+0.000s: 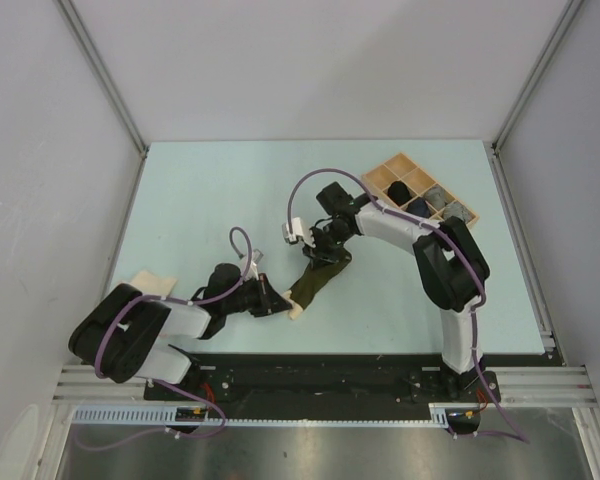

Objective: Roll the underwear
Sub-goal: Fold the underwear at the center of the board.

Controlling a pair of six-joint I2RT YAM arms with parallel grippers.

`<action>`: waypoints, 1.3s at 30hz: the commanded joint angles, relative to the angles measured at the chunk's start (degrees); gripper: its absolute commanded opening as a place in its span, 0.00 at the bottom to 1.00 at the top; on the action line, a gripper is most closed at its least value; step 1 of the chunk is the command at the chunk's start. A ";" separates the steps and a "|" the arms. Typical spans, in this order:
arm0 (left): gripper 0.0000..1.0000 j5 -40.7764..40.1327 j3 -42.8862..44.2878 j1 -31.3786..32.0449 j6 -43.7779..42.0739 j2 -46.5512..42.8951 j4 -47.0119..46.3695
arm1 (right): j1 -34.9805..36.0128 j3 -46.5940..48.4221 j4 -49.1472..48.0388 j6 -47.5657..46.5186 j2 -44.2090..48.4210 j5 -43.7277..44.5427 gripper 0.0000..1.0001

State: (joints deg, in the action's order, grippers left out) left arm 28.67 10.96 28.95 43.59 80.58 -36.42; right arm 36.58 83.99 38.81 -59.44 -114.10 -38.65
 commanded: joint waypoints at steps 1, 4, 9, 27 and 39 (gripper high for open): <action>0.06 -1.77 -1.56 1.11 -0.61 0.72 2.76 | -0.54 2.94 -1.19 3.28 -3.14 5.77 0.30; 0.06 -2.12 -1.03 1.46 -0.97 0.90 3.29 | -0.89 2.59 -1.45 4.24 -3.49 7.89 0.36; 0.06 -2.12 -0.33 2.07 -1.05 1.86 3.29 | -3.00 2.15 -1.10 6.09 -2.88 11.75 0.41; 0.06 -3.44 0.55 3.04 -0.53 2.31 3.99 | -7.57 8.03 4.50 13.38 0.81 1.05 0.50; 0.06 -3.62 1.17 3.13 0.17 0.81 4.52 | -9.51 2.24 5.30 11.75 11.09 -6.40 0.46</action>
State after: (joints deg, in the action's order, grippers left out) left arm 27.03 12.08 31.03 43.64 81.62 -36.53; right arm 26.59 88.88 42.48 -45.45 -108.77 -38.04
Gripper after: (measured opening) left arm 0.060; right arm 0.502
